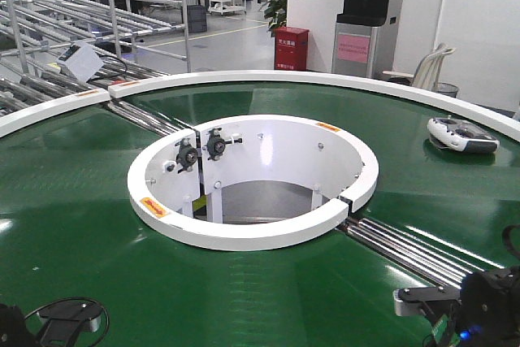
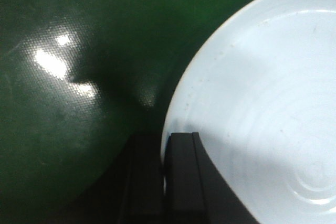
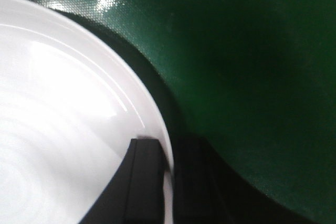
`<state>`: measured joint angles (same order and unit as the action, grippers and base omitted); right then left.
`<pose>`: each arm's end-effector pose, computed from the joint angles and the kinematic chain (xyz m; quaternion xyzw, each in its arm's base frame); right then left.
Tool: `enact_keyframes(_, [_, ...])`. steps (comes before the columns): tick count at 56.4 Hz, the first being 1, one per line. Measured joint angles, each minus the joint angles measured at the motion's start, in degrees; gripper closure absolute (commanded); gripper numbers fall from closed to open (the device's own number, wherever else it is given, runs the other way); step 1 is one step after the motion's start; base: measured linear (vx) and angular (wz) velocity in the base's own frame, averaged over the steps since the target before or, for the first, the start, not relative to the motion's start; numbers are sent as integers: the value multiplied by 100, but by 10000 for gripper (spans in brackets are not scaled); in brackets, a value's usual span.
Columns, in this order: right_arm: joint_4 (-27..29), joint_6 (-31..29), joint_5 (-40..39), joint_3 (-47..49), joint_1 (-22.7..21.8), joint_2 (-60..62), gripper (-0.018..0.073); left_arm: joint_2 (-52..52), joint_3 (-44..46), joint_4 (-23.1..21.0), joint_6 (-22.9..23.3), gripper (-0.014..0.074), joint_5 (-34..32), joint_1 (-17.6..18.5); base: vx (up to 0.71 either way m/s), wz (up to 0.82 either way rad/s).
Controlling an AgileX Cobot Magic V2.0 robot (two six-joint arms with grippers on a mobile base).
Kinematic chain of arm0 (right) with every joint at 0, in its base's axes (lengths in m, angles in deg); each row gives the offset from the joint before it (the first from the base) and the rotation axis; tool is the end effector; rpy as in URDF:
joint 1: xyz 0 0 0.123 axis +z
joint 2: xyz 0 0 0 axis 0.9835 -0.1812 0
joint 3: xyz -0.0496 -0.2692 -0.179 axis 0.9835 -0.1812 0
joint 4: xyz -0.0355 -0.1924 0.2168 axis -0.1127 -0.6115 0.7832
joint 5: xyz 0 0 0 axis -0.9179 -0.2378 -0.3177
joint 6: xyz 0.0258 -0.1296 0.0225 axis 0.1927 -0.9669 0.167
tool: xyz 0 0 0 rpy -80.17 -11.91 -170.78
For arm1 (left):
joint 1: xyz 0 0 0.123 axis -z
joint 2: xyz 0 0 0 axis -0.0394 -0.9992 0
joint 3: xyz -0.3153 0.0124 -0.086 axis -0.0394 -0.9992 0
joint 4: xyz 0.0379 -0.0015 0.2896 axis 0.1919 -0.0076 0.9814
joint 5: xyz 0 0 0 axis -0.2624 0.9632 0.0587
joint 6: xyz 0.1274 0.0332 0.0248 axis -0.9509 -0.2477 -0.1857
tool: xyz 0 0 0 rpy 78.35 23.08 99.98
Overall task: Grab plate from conveyor and place on tray
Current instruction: 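Grip the plate rims and lift both plates off the conveyor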
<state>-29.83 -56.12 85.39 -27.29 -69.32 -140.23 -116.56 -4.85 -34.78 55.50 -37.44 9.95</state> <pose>0.3534 0.0653 0.1347 -0.0574 0.9937 0.0166 0.0952 0.3192 -0.0899 0.1340 0.0557 0.9842 -0.0992 0.1357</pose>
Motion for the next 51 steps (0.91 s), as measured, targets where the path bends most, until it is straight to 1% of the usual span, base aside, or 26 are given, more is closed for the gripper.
enact_keyframes(9, [6, -14, 31, -24, 0, 108, 571, 230, -34, 6, -1, 603, 75, 0, 0, 0])
enact_keyframes(17, [16, -19, 170, -93, 0, 590, 570, 876, -53, 23, -1, 603, 115, 0, 0, 0])
enact_keyframes(18, [-47, -26, 236, -98, 0, 1631, 569, 1953, -53, 43, -1, 603, 103, 0, 0, 0])
enact_keyframes(28, [-54, -26, 418, -98, 0, 2981, 568, 3127, -60, 43, -1, 602, 109, 0, 0, 0])
enact_keyframes(40, [-54, -26, 837, -100, 0, 4674, 568, 4230, -96, 43, -1, 602, 155, 0, 0, 0])
enact_keyframes(46, [-54, -26, 961, -100, 0, 5161, 568, 4576, -96, 43, 4, 602, 140, 0, 0, 0])
enact_keyframes(51, [-54, -26, 1008, -100, 0, 5295, 568, 4692, -96, 43, 4, 602, 100, 0, 0, 0])
